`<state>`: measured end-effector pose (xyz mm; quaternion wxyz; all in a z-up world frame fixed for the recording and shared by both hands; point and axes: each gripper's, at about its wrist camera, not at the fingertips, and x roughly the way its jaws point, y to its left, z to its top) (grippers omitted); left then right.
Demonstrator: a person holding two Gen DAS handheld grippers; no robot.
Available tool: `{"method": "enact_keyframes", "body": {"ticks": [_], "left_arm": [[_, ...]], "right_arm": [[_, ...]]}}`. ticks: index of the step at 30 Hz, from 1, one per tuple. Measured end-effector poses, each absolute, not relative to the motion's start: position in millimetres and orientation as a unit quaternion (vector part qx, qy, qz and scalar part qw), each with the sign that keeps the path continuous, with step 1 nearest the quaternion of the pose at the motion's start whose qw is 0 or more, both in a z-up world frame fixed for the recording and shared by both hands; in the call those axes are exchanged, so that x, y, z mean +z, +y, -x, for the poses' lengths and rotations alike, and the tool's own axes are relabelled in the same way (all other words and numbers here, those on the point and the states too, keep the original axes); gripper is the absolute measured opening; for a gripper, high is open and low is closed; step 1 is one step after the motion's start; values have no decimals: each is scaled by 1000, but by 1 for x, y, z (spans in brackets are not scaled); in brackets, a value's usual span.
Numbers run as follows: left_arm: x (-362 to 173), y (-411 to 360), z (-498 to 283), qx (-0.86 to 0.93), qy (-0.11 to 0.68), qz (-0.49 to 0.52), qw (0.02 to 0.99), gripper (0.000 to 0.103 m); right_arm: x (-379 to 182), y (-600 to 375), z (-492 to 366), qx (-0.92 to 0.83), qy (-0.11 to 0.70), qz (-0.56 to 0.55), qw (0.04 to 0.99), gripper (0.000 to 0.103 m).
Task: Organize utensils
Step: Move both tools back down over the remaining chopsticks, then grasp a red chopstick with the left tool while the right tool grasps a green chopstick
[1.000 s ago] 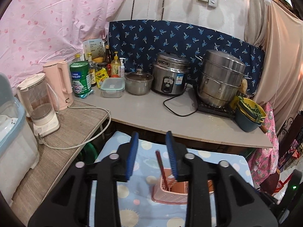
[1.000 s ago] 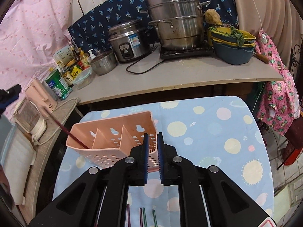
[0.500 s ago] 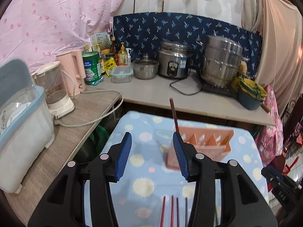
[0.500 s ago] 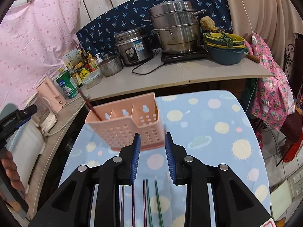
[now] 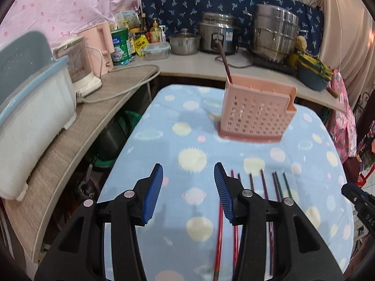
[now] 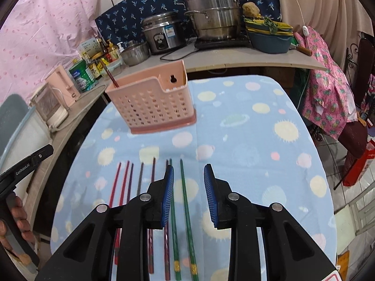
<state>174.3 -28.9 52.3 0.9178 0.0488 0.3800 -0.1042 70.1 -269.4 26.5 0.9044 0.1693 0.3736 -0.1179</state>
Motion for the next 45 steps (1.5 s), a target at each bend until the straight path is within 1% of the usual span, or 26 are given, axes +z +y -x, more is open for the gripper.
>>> {"method": "enact_keyframes", "body": {"ticks": [7,30,32,34,36,45], "left_arm": [[19,-25,-151,-105,411,-57,904,43],[-46,-15,-103,-111,484,-68,865,44],[-50,-16,-101,-112,488,-69,863,45],[-52,-17,-98,-113,490,-72,861,51],[-55,-18,-95,-115,490,-76,861,53],[-66,-22,-90,-122,503,-76,852,60]], "right_arm": [[1,-264,-46,-119,399,-168,894,27],[-56,-229,-14,-101,460,-156,868,27],[-59,-227,-13,-100,463,-155,867,27],[-62,-226,-12,-101,465,-153,866,27],[-64,-225,-12,-102,468,-151,865,26],[-72,-225,-12,-103,477,-149,860,23]]}}
